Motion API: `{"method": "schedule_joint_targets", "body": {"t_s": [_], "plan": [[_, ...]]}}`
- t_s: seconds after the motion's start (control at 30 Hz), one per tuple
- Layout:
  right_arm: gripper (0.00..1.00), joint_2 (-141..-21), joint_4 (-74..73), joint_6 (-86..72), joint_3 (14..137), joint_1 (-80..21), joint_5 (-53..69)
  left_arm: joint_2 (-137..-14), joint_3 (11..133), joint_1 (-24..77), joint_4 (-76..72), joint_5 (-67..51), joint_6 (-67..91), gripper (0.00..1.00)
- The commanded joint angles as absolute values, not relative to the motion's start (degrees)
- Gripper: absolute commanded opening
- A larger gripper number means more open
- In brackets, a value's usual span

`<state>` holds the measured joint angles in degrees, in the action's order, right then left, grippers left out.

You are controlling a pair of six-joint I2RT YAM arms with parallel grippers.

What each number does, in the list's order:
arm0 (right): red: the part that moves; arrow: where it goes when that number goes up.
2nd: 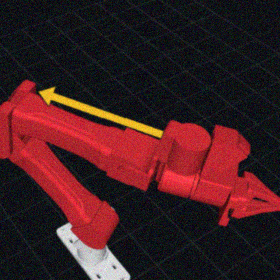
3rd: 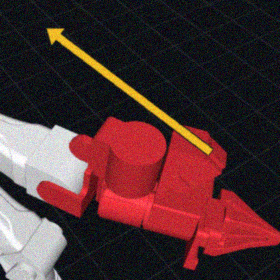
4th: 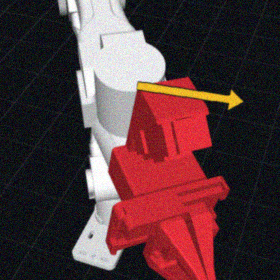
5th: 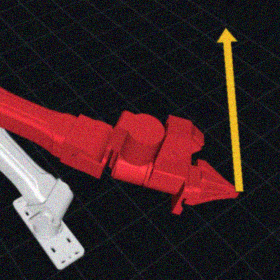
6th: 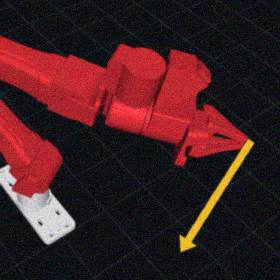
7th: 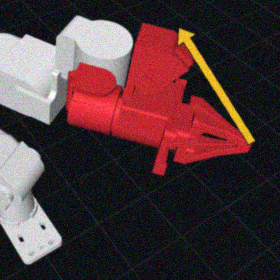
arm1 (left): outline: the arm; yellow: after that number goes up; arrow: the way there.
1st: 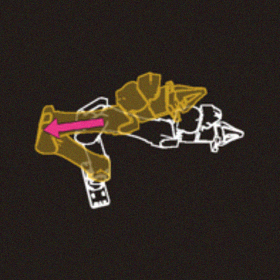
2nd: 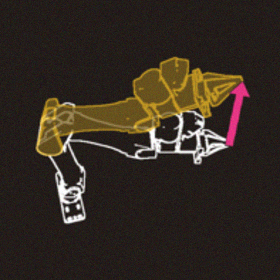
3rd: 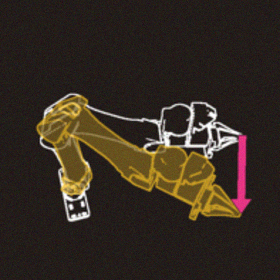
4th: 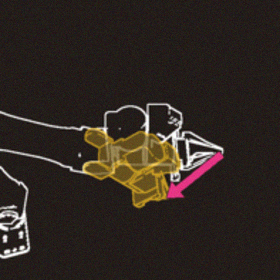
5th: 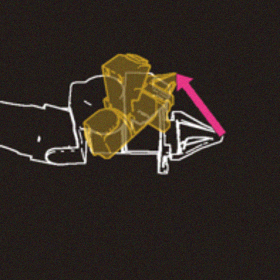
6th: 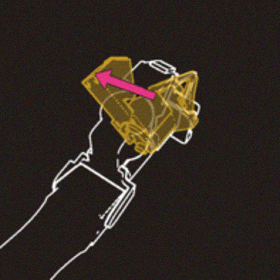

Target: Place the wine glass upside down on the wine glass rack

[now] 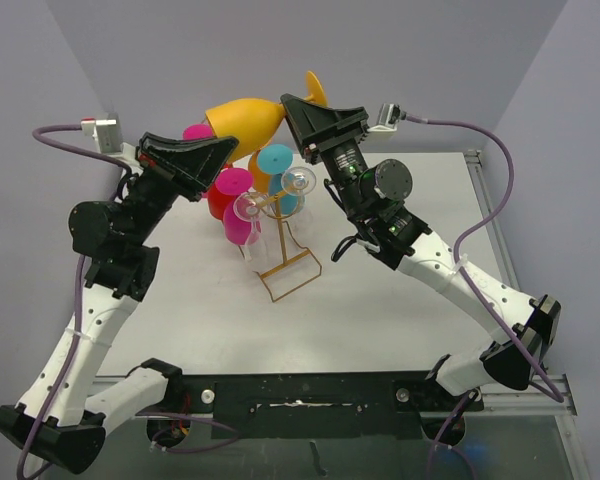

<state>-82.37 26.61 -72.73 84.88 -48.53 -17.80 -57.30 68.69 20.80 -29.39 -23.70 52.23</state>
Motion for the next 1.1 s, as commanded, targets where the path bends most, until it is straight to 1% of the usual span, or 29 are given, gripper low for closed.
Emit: {"method": "schedule_joint_targets", "body": {"t_s": [0.0, 0.07, 0.13, 0.23, 0.27, 0.33, 0.37, 0.43, 0.5, 0.6, 0.67, 0.73, 0.8, 0.97, 1.07], "plan": [[0.34, -82.0, 33.5, -73.8, 84.6, -49.1, -18.5, -56.1, 66.9, 22.2, -33.0, -24.0, 51.6, 0.00], [0.29, -82.0, 34.6, -74.5, 84.1, -49.1, -17.9, -55.7, 65.9, 23.0, -33.7, -24.2, 51.6, 0.00], [0.23, -81.8, 35.3, -74.5, 83.7, -49.1, -17.1, -55.5, 65.3, 23.7, -33.5, -24.1, 51.2, 0.00], [0.07, -81.0, 35.8, -73.5, 82.7, -49.0, -16.5, -54.9, 65.0, 24.1, -32.6, -23.7, 50.6, 0.00], [0.00, -80.6, 36.3, -72.3, 82.3, -49.0, -16.6, -54.8, 64.9, 24.2, -32.6, -23.6, 50.5, 0.00], [0.00, -79.7, 37.1, -69.1, 81.5, -49.0, -17.3, -54.7, 65.2, 24.3, -32.3, -23.5, 50.6, 0.00], [0.00, -79.1, 38.2, -67.1, 81.0, -48.9, -17.5, -54.7, 65.4, 24.3, -31.8, -23.4, 50.6, 0.04], [0.00, -78.2, 40.4, -62.4, 80.3, -48.8, -17.9, -54.8, 66.4, 24.3, -30.7, -23.2, 50.6, 0.19], [0.00, -76.8, 41.7, -56.6, 80.1, -48.7, -18.8, -54.5, 67.7, 24.3, -28.9, -22.8, 49.8, 0.29], [0.00, -74.4, 43.7, -45.6, 79.4, -48.6, -19.3, -53.8, 69.6, 24.3, -23.9, -21.2, 47.9, 0.41], [0.00, -72.5, 44.0, -38.2, 78.7, -48.5, -18.7, -53.5, 71.3, 24.3, -19.9, -20.6, 45.8, 0.47], [0.00, -70.1, 41.6, -30.9, 77.5, -48.4, -17.8, -53.4, 72.5, 24.3, -17.7, -21.7, 43.5, 0.50], [0.00, -67.8, 38.5, -23.2, 76.5, -48.4, -16.8, -53.4, 72.9, 24.3, -17.7, -22.5, 43.7, 0.52], [0.00, -63.3, 23.4, -2.4, 77.5, -48.3, -12.9, -56.3, 75.8, 24.3, -19.3, -26.1, 48.5, 0.53], [0.00, -61.6, 16.3, 6.8, 77.6, -48.2, -13.4, -59.9, 78.2, 24.6, -22.1, -30.1, 53.2, 0.55]]}}
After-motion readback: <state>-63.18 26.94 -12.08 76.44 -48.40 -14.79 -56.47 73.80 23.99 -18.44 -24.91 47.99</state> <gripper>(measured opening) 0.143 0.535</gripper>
